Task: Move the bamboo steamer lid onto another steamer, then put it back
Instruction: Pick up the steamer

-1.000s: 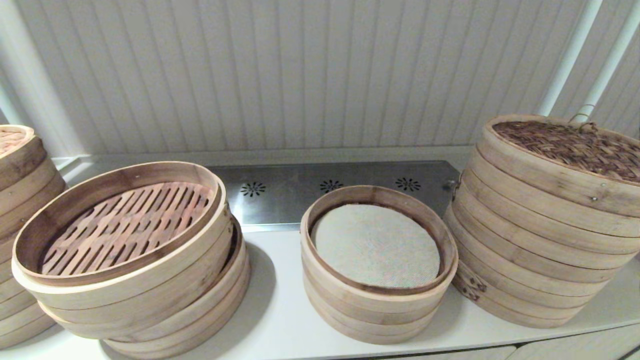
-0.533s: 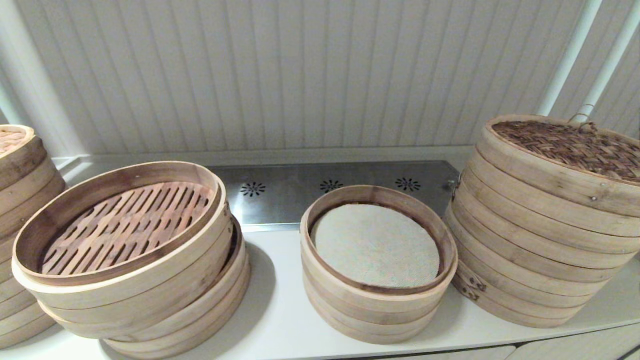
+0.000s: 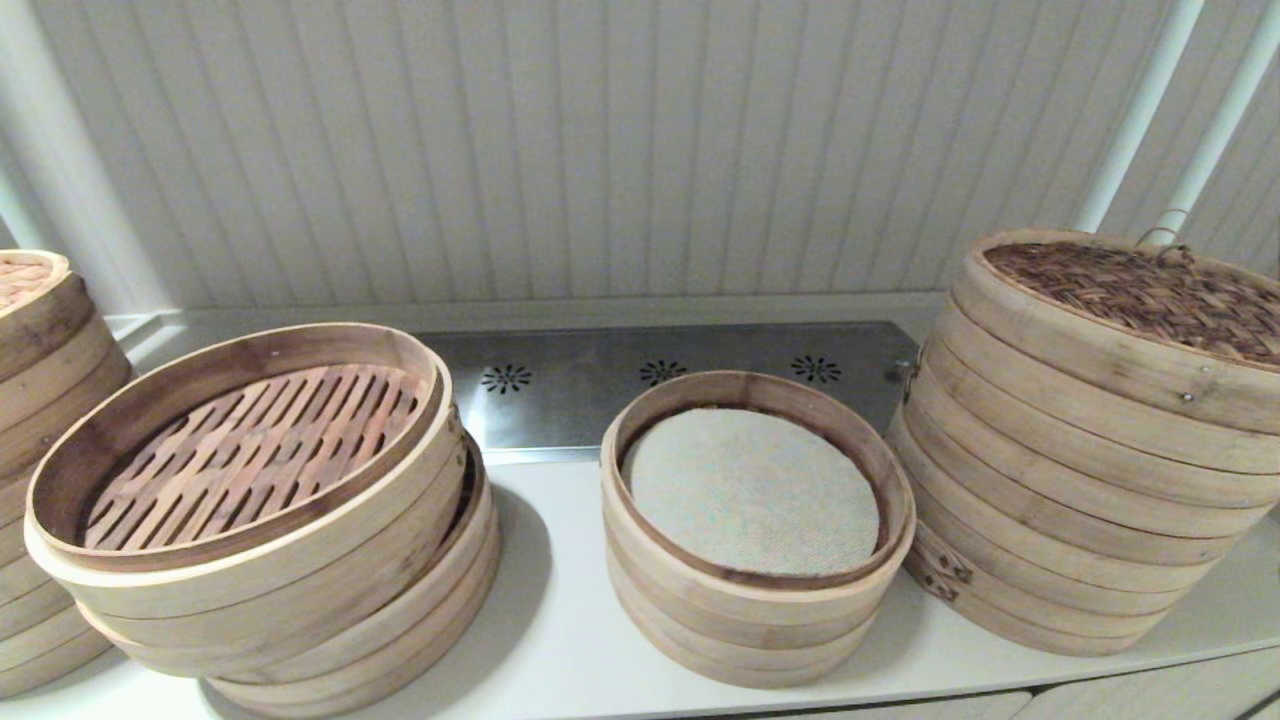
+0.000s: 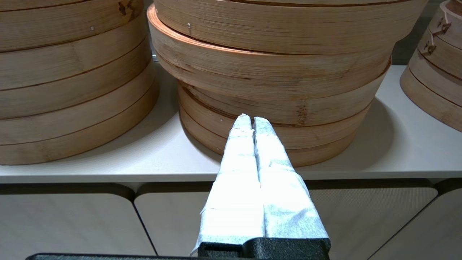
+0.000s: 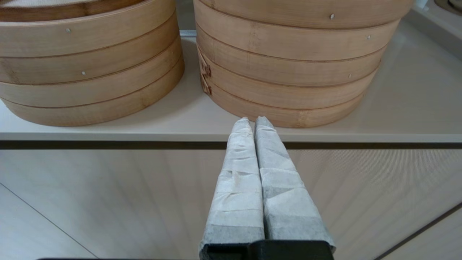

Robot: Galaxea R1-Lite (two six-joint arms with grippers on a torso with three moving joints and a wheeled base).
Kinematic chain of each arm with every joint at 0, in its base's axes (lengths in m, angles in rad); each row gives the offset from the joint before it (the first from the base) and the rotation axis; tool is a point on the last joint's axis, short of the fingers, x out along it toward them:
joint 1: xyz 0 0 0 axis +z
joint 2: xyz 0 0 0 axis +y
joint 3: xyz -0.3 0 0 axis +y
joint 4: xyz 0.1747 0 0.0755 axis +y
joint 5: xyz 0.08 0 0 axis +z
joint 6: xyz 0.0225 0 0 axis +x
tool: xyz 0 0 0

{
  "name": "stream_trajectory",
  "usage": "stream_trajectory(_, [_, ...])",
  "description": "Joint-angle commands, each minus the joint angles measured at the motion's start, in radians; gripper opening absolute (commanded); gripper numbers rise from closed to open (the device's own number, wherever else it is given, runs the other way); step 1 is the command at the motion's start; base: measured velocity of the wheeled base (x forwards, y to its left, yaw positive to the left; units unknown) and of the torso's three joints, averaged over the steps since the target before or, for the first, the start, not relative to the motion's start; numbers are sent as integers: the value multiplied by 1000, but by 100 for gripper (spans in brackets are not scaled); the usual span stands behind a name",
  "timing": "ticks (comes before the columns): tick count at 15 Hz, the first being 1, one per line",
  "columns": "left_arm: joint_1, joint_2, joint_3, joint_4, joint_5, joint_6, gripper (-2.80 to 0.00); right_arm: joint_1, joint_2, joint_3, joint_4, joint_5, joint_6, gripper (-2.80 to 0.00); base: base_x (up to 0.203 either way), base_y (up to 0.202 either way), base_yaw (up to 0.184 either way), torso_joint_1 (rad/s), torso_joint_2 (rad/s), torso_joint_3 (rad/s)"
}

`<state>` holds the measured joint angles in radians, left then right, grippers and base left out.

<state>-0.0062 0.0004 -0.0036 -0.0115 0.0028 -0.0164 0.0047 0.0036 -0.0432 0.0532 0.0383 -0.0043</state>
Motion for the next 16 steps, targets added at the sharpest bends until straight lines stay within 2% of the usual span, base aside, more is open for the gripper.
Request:
stream_trajectory(1, [0,1,1,-1,0,0,-280,0,-1,3,-3,0,0,-280,0,0,0,0,0,0])
stream_trajectory(3, [0,1,1,-1,0,0,-280,0,0,6,-3,-2,22,-280,0,0,0,0,0,0])
stream_trajectory(5, [0,0,0,-1,0,0,-280,1,1,8,-2,-29,92,-280,0,0,0,0,0,0])
stream_trajectory(6, [0,0,1,-1,0,0,-280,1,0,8,-1,-32,98,-280,0,0,0,0,0,0])
stream_trajectory(9, [0,1,1,0,0,0,-280,0,1,14,-19,-33,74,-280,0,0,0,0,0,0])
stream_trajectory(12, [0,1,0,-1,0,0,-280,1,1,46,-45,-32,-24,-280,0,0,0,0,0,0])
stream_trajectory(16, [0,1,-1,-1,0,0,-280,1,1,45,-46,-31,-34,-280,0,0,0,0,0,0])
